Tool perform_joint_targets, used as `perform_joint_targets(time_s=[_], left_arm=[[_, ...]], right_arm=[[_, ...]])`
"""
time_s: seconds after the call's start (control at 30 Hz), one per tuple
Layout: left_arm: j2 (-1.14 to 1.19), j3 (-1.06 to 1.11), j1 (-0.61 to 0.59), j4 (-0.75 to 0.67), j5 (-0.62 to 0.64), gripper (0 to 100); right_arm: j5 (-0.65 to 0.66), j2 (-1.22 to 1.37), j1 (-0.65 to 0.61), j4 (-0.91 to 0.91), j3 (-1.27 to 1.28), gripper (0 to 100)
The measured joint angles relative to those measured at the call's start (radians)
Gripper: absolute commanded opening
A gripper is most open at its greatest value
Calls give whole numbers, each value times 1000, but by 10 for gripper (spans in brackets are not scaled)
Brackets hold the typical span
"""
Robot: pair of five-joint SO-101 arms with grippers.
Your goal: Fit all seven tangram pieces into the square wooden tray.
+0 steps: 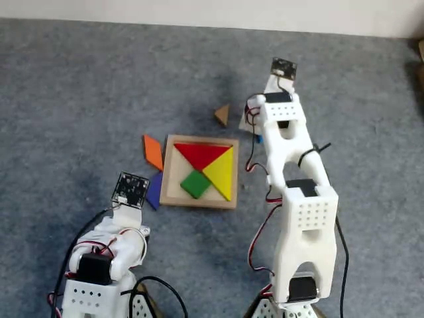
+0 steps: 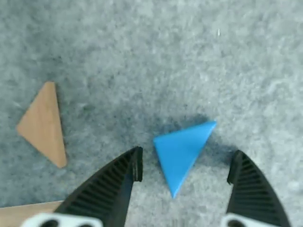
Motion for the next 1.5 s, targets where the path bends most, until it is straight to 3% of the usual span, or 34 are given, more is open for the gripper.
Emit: perform_joint_targets(time_s=[0.5,0.73,1.0,1.3,1.5], left_arm=[[0,0,0,0,0,7],[0,0,0,0,0,7],[0,0,0,0,0,7],[0,0,0,0,0,7],[0,0,0,0,0,7]], right_arm=[[0,2,0,-40,0,277],[0,2,8,-40,0,149],[0,2,9,-35,0,98],[0,-18,63,193,-157,98],[54,-21,64,226,-239,95]])
